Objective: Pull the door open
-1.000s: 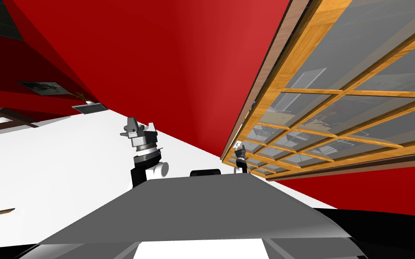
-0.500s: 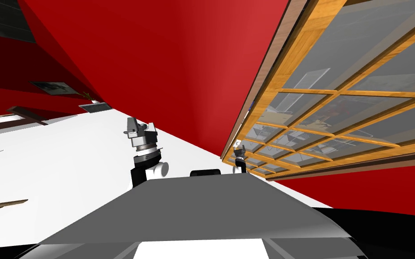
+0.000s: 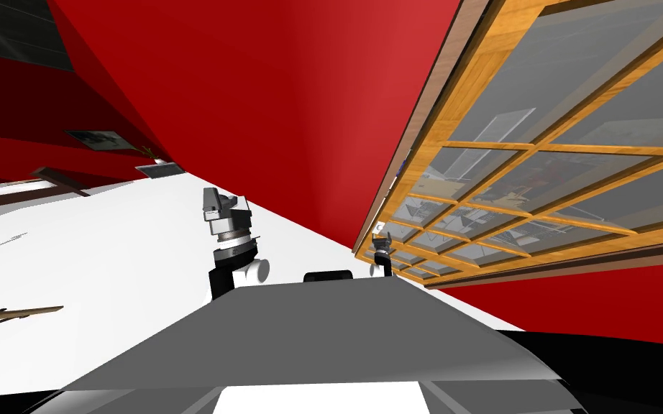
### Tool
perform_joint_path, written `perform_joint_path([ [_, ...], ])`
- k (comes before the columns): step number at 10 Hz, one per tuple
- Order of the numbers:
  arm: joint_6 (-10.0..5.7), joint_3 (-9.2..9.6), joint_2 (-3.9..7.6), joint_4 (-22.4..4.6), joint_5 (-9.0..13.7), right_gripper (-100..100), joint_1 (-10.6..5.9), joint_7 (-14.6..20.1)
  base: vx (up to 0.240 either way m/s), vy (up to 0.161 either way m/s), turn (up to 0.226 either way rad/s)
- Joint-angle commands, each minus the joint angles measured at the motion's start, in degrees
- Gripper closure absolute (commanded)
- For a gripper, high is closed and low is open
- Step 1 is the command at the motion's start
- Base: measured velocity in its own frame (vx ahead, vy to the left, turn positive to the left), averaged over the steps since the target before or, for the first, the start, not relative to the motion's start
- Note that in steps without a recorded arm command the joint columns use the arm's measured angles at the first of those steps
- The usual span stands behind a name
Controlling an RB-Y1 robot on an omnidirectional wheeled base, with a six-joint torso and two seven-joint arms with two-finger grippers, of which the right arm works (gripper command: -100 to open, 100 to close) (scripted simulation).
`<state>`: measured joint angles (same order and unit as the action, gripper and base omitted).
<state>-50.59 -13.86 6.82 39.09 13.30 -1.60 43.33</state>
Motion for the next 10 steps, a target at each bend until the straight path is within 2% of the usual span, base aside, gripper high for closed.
perform_joint_path([
  [1, 0.1, 0.64, -0.22, -0.4, 1.8, -100, -0.52, 2.9, -0.068, -0.01, 0.078],
  [2, 0.1, 0.64, -0.22, -0.4, 1.8, -100, -0.52, 3.8, -0.053, -0.008, 0.021],
  [3, 0.17, 1.06, -0.36, -0.6, 3.1, -100, -0.87, 5.9, -0.058, -0.008, 0.035],
  [4, 0.17, 1.06, -0.36, -0.6, 3.1, -100, -0.87, 6.2, -0.042, -0.006, 0.022],
  [6, 0.3, 1.88, -0.63, -1.1, 5.4, -100, -1.56, 10.0, -0.063, -0.005, 0.053],
  [7, 0.3, 1.88, -0.63, -1.1, 5.4, -100, -1.56, 11.0, -0.058, -0.011, 0.021],
  [8, 0.37, 2.27, -0.76, -1.4, 6.5, -100, -1.88, 13.0, -0.053, -0.014, 0.04],
  [9, 0.37, 2.27, -0.76, -1.4, 6.5, -100, -1.88, 13.3, -0.04, -0.012, 0.021],
  [10, 0.44, 2.66, -0.89, -1.6, 7.7, -100, -2.2, 15.6, -0.048, -0.01, 0.036],
])
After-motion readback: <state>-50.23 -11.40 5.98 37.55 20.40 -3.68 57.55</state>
